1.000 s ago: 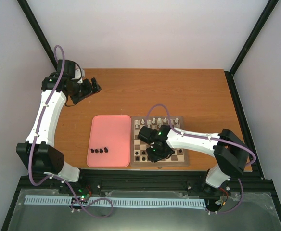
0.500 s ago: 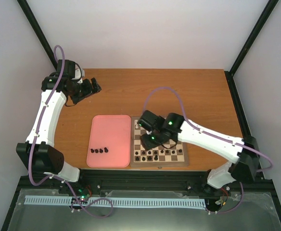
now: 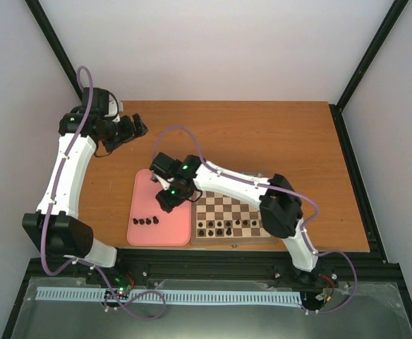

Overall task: Set up the chess pieces on the board
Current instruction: Pick up the chess piece from the storage box.

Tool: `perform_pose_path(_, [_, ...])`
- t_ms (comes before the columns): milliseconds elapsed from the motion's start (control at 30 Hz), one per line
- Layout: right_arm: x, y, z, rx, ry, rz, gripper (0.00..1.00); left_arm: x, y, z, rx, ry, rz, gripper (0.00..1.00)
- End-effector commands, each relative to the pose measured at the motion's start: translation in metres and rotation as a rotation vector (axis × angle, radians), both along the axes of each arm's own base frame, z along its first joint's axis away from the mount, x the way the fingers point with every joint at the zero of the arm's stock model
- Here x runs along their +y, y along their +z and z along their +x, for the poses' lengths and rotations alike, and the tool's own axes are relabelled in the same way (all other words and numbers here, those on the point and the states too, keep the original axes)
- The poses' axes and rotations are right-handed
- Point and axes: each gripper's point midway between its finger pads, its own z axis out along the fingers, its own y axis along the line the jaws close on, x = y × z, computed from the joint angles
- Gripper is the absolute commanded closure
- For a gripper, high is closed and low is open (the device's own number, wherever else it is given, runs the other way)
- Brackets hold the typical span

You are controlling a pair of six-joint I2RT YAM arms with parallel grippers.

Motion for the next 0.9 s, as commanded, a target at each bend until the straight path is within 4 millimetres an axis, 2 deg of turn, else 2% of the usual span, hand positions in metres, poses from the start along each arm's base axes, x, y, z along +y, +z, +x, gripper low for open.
perform_pose_path(0, [0.040,-0.005,-0.019,0.008,0.181,0.036,0.38,-0.004,0.023,-0.004,-0.066,-0.014,-0.011,0.00])
perform_pose_path(133, [0.059,-0.023,-0.036,0.048,0.250,0.019,0.38,-0.004,0.023,-0.005,-0.067,-0.018,-0.013,0.00])
perform_pose_path(267, [0.062,-0.039,-0.033,0.056,0.250,-0.026,0.38,-0.004,0.021,-0.006,-0.063,-0.017,-0.012,0.00])
perform_pose_path(667, [0.063,-0.067,-0.034,0.089,0.260,-0.069,0.48,-0.005,0.020,-0.006,-0.062,-0.019,-0.016,0.00])
perform_pose_path(767, [0.069,-0.063,-0.030,0.074,0.262,-0.055,0.48,-0.005,0.020,-0.006,-0.063,-0.019,-0.014,0.00])
perform_pose_path(867, [0.071,-0.067,-0.029,0.075,0.264,-0.059,0.53,-0.004,0.020,-0.006,-0.061,-0.018,-0.012,0.00])
